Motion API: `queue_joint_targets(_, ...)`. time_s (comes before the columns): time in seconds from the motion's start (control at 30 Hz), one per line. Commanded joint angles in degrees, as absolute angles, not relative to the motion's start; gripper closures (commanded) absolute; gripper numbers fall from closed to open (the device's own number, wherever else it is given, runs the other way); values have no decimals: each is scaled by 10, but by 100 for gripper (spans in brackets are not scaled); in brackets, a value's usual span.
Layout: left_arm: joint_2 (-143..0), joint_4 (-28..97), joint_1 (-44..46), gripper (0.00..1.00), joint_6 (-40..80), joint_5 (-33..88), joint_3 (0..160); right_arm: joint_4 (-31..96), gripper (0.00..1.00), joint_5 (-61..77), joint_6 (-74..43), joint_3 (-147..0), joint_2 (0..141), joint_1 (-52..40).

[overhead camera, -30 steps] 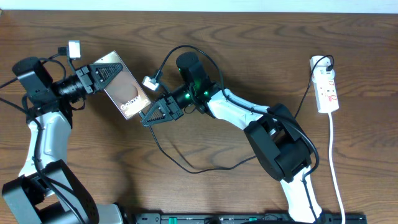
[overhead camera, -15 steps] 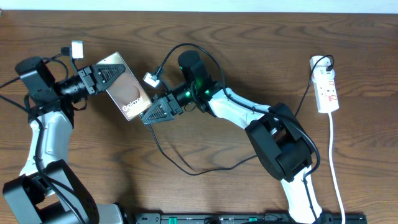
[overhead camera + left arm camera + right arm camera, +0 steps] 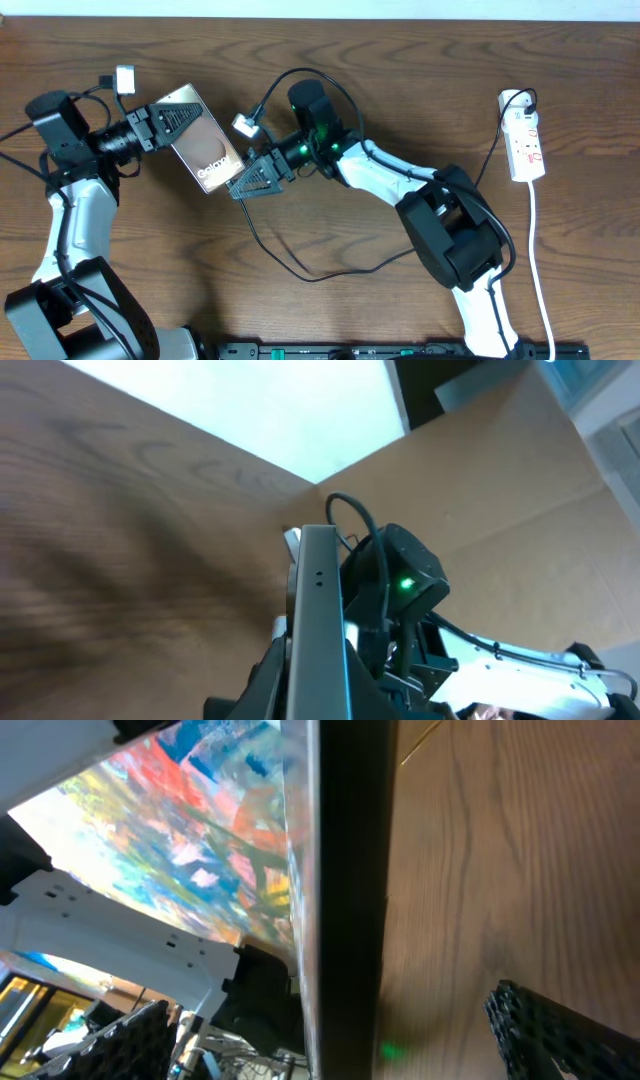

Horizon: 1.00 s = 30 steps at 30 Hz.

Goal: Plug charger to phone and switch on socket

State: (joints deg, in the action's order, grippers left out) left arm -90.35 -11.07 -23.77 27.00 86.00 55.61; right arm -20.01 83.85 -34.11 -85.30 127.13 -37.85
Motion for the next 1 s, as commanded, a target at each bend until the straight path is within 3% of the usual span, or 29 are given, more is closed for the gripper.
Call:
queue_joint_targets(0.0,-903,-83,-237,92,266,816,553,-200,1,840,-347,-862,1271,-358)
queue_joint_targets(0.63,-905,189,-237,93,152,486,553,-199,1,844,-353,-862,1271,-315)
queue_joint_targets(0.97,-986,206,-237,93,152,452,553,-197,1,844,-353,-862,1271,-315)
